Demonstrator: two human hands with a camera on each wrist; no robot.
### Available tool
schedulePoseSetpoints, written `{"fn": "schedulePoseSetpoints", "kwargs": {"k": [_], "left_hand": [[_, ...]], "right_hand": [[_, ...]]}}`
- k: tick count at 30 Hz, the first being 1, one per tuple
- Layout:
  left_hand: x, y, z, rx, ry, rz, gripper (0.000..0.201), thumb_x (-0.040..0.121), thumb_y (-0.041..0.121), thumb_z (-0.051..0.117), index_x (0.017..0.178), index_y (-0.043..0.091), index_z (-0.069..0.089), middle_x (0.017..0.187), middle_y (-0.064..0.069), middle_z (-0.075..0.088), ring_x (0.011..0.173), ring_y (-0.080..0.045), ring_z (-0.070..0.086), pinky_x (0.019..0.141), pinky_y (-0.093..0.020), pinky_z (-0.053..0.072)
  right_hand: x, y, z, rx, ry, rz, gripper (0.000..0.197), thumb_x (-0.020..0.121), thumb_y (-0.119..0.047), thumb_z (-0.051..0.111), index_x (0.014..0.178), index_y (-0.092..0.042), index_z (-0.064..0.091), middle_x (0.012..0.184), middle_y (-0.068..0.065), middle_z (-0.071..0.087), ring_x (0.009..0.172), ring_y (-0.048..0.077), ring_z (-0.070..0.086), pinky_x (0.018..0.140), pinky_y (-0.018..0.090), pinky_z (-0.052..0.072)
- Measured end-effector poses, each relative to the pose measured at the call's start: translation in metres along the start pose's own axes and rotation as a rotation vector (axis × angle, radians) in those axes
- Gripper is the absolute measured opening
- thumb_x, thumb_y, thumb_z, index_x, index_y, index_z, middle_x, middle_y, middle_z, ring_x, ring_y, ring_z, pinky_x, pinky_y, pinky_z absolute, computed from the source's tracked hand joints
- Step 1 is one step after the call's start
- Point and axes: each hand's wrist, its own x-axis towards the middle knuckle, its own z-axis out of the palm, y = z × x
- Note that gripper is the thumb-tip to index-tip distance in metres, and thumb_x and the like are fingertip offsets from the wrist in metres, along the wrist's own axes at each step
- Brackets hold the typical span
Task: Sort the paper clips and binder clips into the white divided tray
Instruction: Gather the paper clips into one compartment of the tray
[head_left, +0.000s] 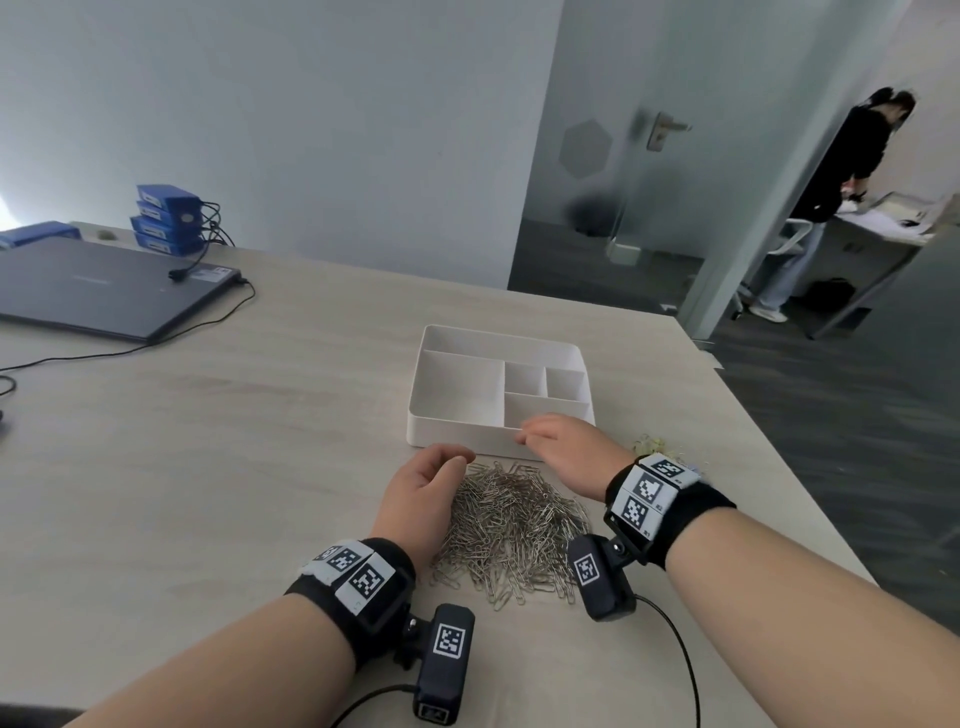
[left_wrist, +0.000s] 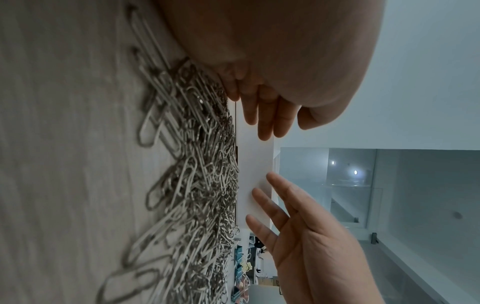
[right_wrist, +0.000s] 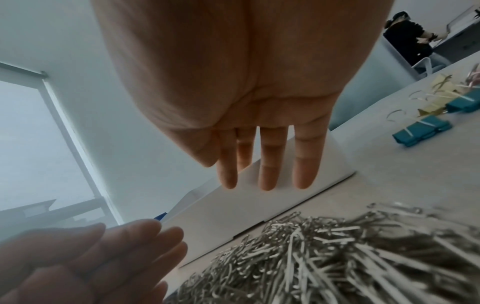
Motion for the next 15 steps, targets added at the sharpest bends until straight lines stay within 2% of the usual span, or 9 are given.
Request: {"fn": "schedulePoseSetpoints", "kwargs": {"k": [2, 5, 8, 9, 10, 11, 13, 14, 15], "left_hand": [[-0.001, 0.001, 0.000, 0.002, -0.010, -0.010, 0.018, 0.096, 0.019, 0.058, 0.098, 0.025, 0.074, 0.062, 0.016, 0.060, 0.047, 0.001, 0.046, 0.051, -0.021, 0.037], [-0.002, 0.003, 0.001, 0.006, -0.033, -0.042, 0.018, 0.094, 0.019, 0.059, 0.099, 0.027, 0.074, 0.064, 0.012, 0.062, 0.051, -0.006, 0.049, 0.052, -0.024, 0.041], [-0.005, 0.002, -0.001, 0.008, -0.055, -0.050, 0.018, 0.091, 0.023, 0.061, 0.098, 0.034, 0.074, 0.077, 0.001, 0.074, 0.064, -0.013, 0.063, 0.062, -0.034, 0.054], [-0.006, 0.003, -0.002, 0.007, -0.066, -0.055, 0.018, 0.090, 0.025, 0.062, 0.097, 0.036, 0.074, 0.081, -0.004, 0.075, 0.068, -0.015, 0.066, 0.066, -0.037, 0.056], [-0.008, 0.005, -0.003, 0.010, -0.079, -0.058, 0.018, 0.090, 0.024, 0.062, 0.098, 0.036, 0.074, 0.080, -0.009, 0.075, 0.067, -0.017, 0.066, 0.066, -0.037, 0.056], [-0.008, 0.007, -0.004, 0.023, -0.091, -0.062, 0.019, 0.091, 0.021, 0.062, 0.099, 0.034, 0.073, 0.072, -0.010, 0.072, 0.061, -0.016, 0.062, 0.060, -0.034, 0.053], [-0.006, 0.015, -0.007, 0.105, -0.099, -0.034, 0.023, 0.092, 0.015, 0.058, 0.102, 0.031, 0.071, 0.061, 0.000, 0.061, 0.046, -0.010, 0.049, 0.047, -0.026, 0.043], [-0.003, 0.019, -0.010, 0.194, -0.101, 0.009, 0.024, 0.092, 0.015, 0.057, 0.103, 0.031, 0.070, 0.067, 0.006, 0.060, 0.047, -0.008, 0.048, 0.047, -0.025, 0.042], [0.002, 0.022, -0.013, 0.328, -0.107, 0.070, 0.023, 0.091, 0.017, 0.057, 0.104, 0.032, 0.069, 0.079, 0.010, 0.061, 0.057, -0.007, 0.054, 0.056, -0.025, 0.048]], "right_hand": [[-0.005, 0.002, 0.000, -0.007, 0.053, -0.020, 0.034, 0.104, -0.023, 0.041, 0.122, -0.018, 0.070, 0.135, -0.006, 0.055, 0.126, 0.010, 0.049, 0.106, 0.022, 0.030], [-0.018, 0.008, 0.002, -0.018, 0.096, 0.000, 0.028, 0.100, -0.022, 0.046, 0.112, -0.021, 0.071, 0.122, -0.007, 0.056, 0.111, 0.008, 0.054, 0.107, 0.031, 0.040], [-0.036, 0.018, 0.001, -0.055, 0.052, 0.042, 0.028, 0.098, -0.032, 0.051, 0.119, -0.023, 0.067, 0.121, -0.007, 0.057, 0.108, 0.007, 0.055, 0.103, 0.029, 0.045], [-0.042, 0.022, -0.001, -0.064, 0.027, 0.065, 0.033, 0.097, -0.040, 0.053, 0.124, -0.025, 0.065, 0.124, -0.006, 0.057, 0.109, 0.007, 0.055, 0.100, 0.026, 0.045], [-0.047, 0.027, -0.003, -0.074, -0.010, 0.089, 0.041, 0.094, -0.049, 0.055, 0.130, -0.028, 0.061, 0.126, -0.007, 0.055, 0.110, 0.007, 0.054, 0.097, 0.025, 0.044], [-0.051, 0.030, -0.005, -0.081, -0.061, 0.119, 0.053, 0.089, -0.058, 0.059, 0.135, -0.032, 0.055, 0.128, -0.008, 0.052, 0.112, 0.007, 0.053, 0.096, 0.026, 0.044], [-0.058, 0.036, -0.008, -0.071, -0.167, 0.184, 0.076, 0.077, -0.069, 0.066, 0.144, -0.039, 0.043, 0.133, -0.007, 0.046, 0.114, 0.008, 0.050, 0.097, 0.030, 0.047], [-0.060, 0.037, -0.009, -0.063, -0.208, 0.202, 0.084, 0.073, -0.070, 0.070, 0.146, -0.041, 0.039, 0.136, -0.006, 0.043, 0.113, 0.008, 0.050, 0.094, 0.030, 0.049], [-0.060, 0.038, -0.008, -0.063, -0.238, 0.206, 0.089, 0.070, -0.069, 0.073, 0.147, -0.043, 0.036, 0.140, -0.005, 0.041, 0.110, 0.008, 0.050, 0.087, 0.028, 0.052]]}}
